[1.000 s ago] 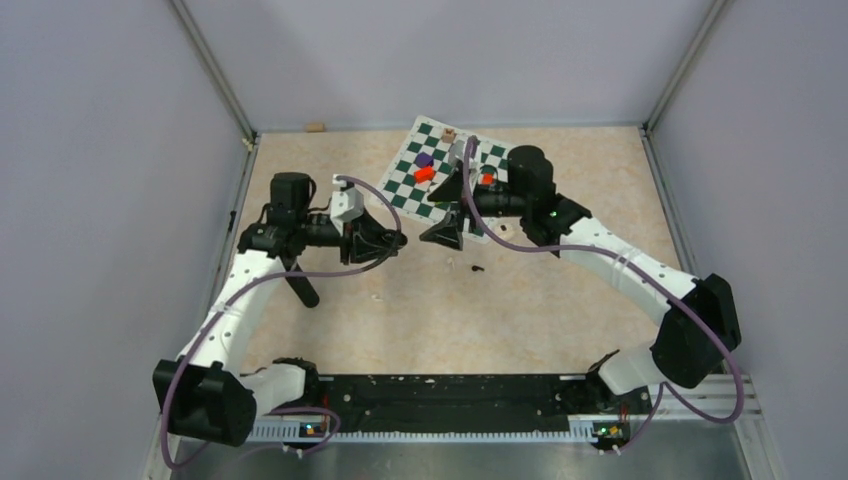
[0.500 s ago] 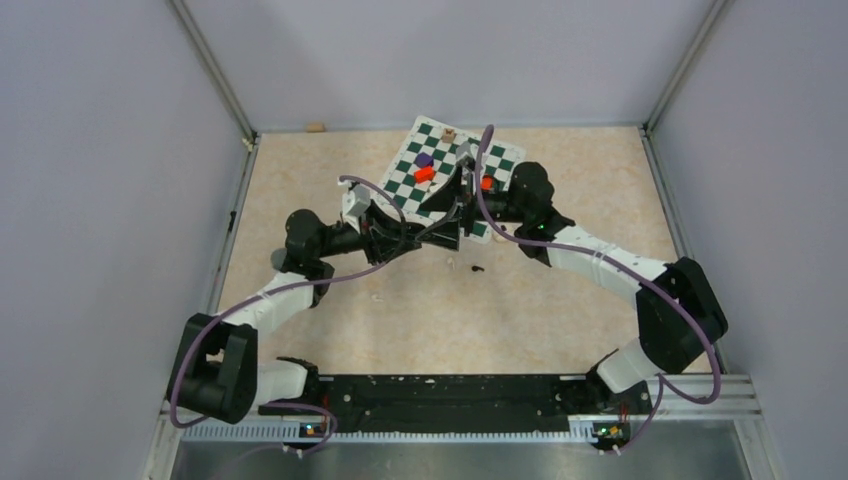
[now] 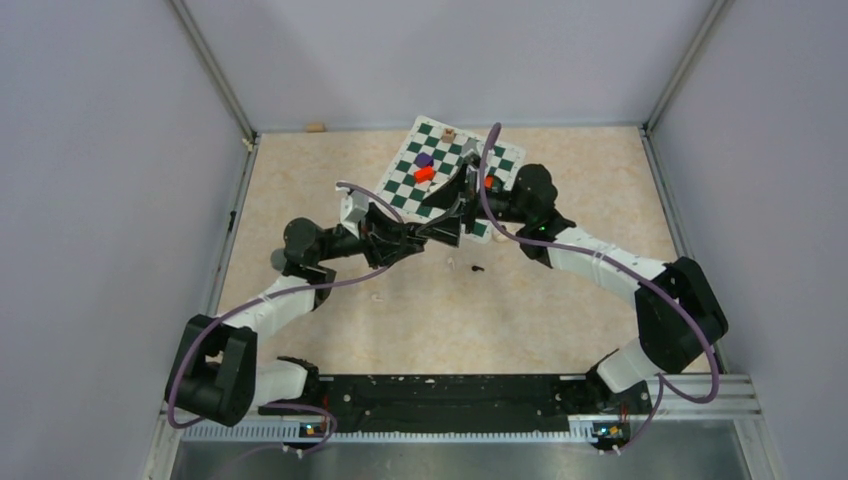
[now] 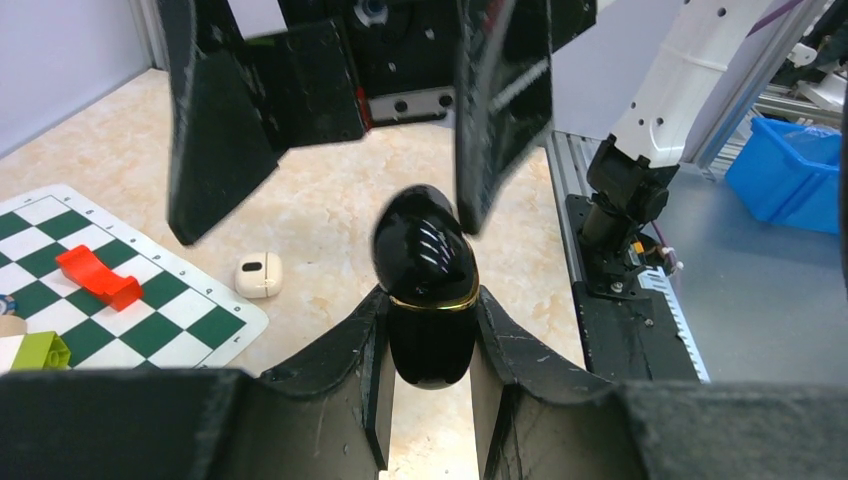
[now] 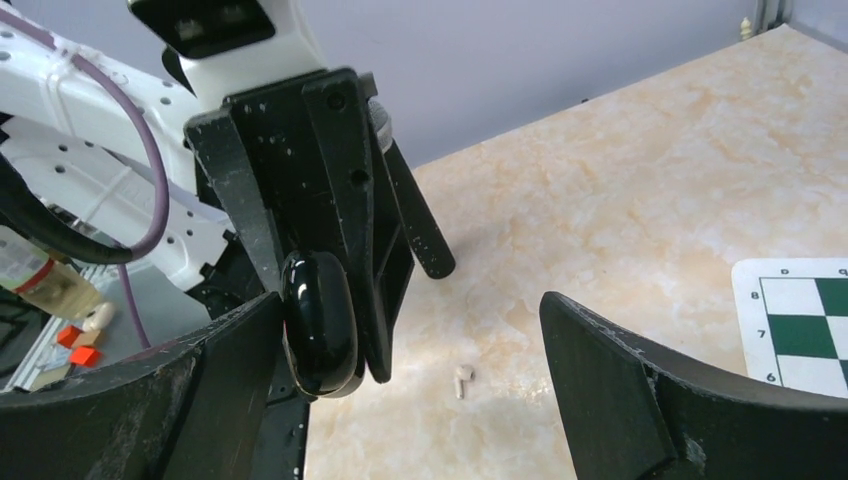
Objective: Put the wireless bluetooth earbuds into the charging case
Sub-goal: Open the charging case.
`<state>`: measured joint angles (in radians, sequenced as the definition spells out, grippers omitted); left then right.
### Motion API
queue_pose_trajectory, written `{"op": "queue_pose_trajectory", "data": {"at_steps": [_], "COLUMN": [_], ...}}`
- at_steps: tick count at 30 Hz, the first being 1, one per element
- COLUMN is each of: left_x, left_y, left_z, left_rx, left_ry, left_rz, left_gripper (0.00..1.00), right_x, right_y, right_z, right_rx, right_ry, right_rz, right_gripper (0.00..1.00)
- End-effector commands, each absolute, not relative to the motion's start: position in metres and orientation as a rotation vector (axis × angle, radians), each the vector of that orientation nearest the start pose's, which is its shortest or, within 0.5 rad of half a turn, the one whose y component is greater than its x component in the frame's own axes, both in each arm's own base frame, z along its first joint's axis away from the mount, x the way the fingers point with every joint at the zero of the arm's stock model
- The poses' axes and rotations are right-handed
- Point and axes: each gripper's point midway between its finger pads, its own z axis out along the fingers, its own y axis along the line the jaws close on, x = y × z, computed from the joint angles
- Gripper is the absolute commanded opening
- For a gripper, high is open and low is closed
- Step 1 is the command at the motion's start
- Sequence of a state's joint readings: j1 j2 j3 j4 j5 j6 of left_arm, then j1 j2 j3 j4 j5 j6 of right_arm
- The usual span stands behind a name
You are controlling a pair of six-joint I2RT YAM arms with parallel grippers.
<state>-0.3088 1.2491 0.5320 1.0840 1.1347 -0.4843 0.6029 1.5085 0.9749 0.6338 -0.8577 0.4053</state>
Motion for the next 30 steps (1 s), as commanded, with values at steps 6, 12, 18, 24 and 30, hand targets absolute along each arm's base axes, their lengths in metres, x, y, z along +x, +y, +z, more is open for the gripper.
{"op": "queue_pose_trajectory", "data": {"at_steps": [6,12,18,24,30], "left_x": [0.214,0.217,0.225,0.233,0.231], "left_y": [-0.250,-0.250,-0.245,-0.230,-0.215], "left_z": [0.270,0.273,0.284,0.298,0.317], "left_rx": [1.036,1.014,0.943,0.876,0.837], "left_ry": [1.145,1.152,1.161,1.136,1.089], "left_rz": [-1.297,-1.297,-1.283,-1.230,-1.204], "left_gripper": [0.00,0.00,0.00,0.00,0.00], "right_x": [0.300,0.287,0.309,0.354,0.371], "right_y": [0.337,0.335,0.321,0.297,0.268], "right_z": [0.305,0.320,0.316,0.245,0.170], "right_rx": [-0.763,-0.829,-0.811,-0.969,-1.107], "right_ry": [1.384,1.332,1.402,1.706,1.979], "right_rz": [1.378,1.409,1.267,0.883,0.641], "right_gripper": [0.95,0.95,0.96,0.91,0.85]}}
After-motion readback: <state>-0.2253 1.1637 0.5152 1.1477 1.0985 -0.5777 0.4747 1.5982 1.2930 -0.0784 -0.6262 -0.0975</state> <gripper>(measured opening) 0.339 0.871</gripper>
